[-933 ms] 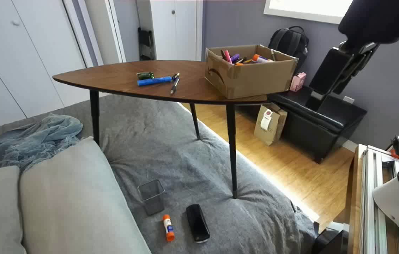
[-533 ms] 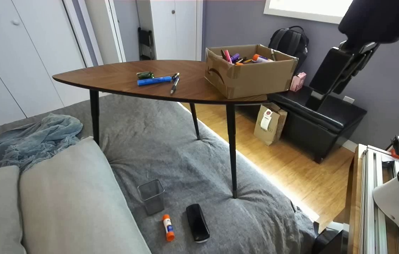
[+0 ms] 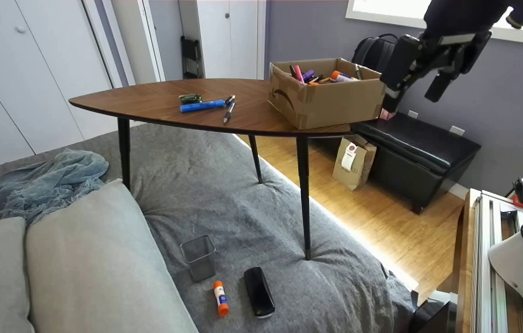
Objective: Remove a purple marker from the cardboard box and place it vertically on the table
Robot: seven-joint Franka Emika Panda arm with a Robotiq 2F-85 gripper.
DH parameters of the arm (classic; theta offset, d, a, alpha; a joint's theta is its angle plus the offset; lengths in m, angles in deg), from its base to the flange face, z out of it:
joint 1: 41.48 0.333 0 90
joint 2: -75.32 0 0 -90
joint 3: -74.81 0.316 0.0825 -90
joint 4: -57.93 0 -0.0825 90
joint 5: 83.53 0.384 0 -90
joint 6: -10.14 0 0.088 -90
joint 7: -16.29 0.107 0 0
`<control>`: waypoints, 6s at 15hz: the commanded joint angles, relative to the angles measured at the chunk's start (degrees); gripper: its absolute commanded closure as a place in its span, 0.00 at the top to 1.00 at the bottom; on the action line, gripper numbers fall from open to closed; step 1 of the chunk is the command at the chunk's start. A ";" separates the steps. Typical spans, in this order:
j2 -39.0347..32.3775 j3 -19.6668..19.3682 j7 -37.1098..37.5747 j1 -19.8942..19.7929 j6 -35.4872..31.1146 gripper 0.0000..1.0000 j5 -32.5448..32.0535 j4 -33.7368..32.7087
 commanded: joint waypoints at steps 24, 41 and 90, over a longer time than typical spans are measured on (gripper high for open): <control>-25.66 -19.74 26.07 -7.98 -0.37 1.00 4.15 -25.49; -36.83 -28.43 31.21 -9.20 -14.89 0.65 10.97 -24.68; -49.52 -28.21 28.77 -5.60 -23.50 0.24 30.45 -28.87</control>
